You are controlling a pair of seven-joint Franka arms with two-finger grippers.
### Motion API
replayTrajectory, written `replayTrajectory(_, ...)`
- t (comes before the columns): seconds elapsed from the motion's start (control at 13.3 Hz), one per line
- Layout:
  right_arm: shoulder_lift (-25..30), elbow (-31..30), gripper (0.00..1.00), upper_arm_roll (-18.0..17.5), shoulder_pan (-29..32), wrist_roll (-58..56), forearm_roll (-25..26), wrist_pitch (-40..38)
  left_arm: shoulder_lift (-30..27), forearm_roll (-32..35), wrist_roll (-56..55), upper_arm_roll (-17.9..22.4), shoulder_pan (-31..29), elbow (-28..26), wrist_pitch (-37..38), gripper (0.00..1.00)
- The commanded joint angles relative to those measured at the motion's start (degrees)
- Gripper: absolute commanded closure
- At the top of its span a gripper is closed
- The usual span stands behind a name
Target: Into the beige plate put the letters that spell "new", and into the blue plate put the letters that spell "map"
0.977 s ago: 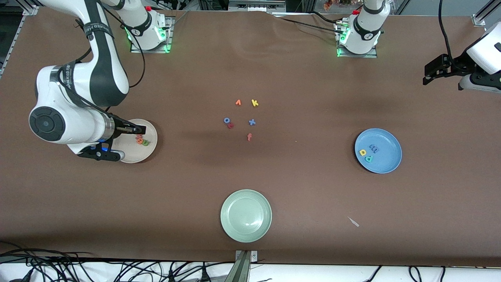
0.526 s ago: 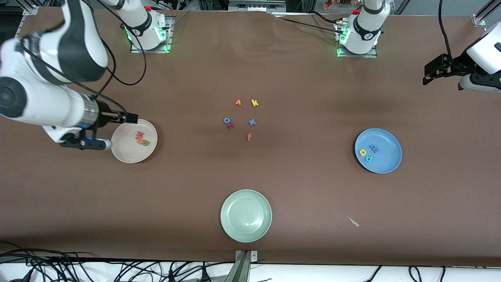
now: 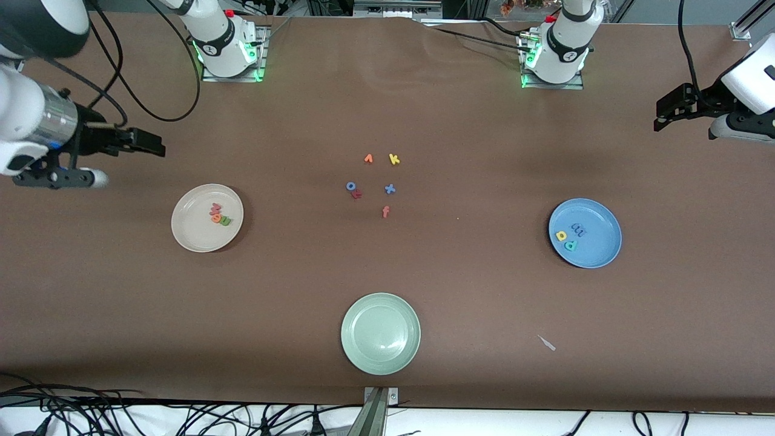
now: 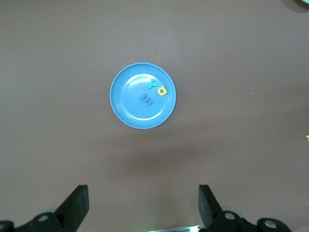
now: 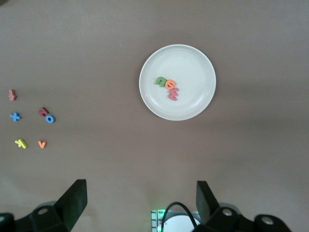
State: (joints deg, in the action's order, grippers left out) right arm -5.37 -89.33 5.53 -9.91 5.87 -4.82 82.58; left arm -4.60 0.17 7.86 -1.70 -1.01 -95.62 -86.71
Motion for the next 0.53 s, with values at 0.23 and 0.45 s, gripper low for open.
replayTrajectory(0.23, 2.39, -1.11, 0.0, -1.49, 1.64, -7.62, 6.84, 1.43, 0.9, -0.88, -0.31, 0.21, -0.57, 1.75, 1.28, 0.0)
replayTrajectory(0.45, 3.0, -1.9, 0.0, -1.4, 2.7, -6.92, 6.67, 6.61, 0.99, -0.88, -0.39, 0.3, -0.66, 1.75, 1.28, 0.0)
